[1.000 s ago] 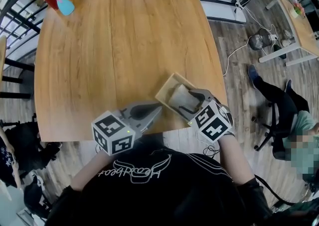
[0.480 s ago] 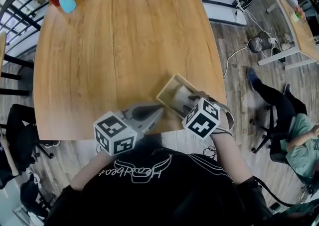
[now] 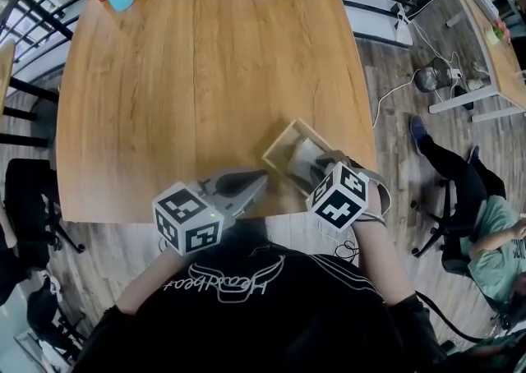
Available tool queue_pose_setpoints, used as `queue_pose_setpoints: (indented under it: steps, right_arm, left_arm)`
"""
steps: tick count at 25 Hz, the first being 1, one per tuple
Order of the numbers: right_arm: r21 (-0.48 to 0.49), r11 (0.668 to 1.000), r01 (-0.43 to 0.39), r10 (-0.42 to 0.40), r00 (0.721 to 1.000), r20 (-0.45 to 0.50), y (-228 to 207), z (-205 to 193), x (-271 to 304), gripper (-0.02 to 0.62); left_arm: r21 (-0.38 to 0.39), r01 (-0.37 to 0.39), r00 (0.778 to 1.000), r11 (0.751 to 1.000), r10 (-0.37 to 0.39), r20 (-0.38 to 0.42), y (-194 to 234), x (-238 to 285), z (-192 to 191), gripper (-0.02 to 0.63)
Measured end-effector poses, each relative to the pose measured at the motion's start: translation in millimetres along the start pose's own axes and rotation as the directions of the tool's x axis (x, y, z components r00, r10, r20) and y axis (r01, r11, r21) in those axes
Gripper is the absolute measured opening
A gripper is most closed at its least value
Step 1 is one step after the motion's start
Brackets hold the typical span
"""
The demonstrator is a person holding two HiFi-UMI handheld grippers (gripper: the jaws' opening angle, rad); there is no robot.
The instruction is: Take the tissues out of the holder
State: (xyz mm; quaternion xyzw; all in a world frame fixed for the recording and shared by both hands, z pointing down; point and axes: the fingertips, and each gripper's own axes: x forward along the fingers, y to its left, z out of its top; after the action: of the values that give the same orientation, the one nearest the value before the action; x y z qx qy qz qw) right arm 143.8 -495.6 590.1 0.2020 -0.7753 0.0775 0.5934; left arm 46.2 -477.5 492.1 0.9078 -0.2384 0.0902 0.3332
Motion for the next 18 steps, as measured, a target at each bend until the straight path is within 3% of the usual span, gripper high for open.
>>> queue_pose_setpoints:
  steps: [18]
  right_arm:
    - [0.043, 0.999, -0.017, 0.012, 0.992, 0.125, -5, 4, -12, 0.025]
  left_arm:
    - [0.007, -0.016, 1.000, 1.000, 0.016, 0.002, -9, 6, -3, 0.014]
